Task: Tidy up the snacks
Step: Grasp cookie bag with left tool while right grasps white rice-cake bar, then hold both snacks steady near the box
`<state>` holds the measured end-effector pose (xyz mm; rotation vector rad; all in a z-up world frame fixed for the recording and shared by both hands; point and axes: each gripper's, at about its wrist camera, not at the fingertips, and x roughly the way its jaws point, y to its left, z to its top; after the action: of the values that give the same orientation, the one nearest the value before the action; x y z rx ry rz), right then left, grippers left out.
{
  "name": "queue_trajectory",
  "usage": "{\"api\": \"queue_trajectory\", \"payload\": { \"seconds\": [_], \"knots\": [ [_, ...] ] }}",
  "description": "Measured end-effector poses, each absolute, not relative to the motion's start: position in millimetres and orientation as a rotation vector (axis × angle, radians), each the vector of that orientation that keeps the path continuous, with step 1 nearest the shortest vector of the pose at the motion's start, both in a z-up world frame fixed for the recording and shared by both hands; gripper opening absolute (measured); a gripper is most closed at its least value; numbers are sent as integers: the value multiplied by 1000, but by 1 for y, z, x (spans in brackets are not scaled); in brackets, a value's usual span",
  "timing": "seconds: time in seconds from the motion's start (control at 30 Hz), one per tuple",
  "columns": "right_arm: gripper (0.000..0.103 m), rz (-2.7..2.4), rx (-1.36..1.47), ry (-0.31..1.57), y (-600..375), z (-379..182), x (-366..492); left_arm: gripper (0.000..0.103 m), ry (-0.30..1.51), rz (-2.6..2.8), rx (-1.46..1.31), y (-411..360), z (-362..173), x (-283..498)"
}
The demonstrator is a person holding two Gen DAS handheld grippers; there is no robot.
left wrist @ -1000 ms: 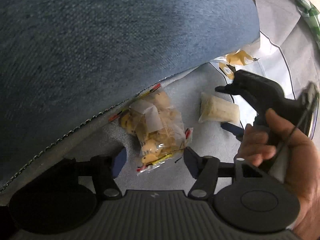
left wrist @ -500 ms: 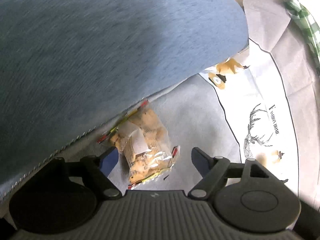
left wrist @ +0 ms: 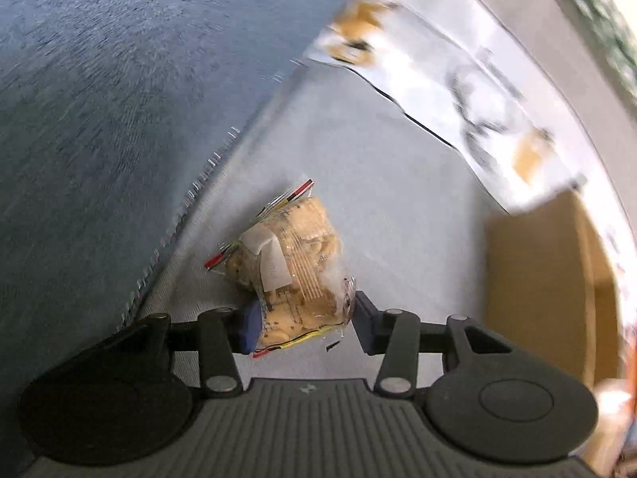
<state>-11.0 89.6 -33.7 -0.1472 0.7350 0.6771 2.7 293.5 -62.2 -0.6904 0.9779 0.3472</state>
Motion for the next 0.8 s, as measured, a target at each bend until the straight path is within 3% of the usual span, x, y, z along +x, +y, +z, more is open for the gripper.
{"api": "queue_trajectory", "payload": {
  "seconds": [0.17,0.37,0.67,0.8],
  "knots": [
    [38,697,-246,705,102,-81,-37,52,1032,158,-522,262,-59,-8],
    [38,655,-241,814,98,-140,-32,52,1117,-2,-350,233,-53,-11],
    [41,585,-173,843,93,-151,-13,60,1204,87,-262,216,-72,11],
    [48,612,-168,840,93,-145,-19,70,1190,106,-274,214,-71,13]
  ]
}}
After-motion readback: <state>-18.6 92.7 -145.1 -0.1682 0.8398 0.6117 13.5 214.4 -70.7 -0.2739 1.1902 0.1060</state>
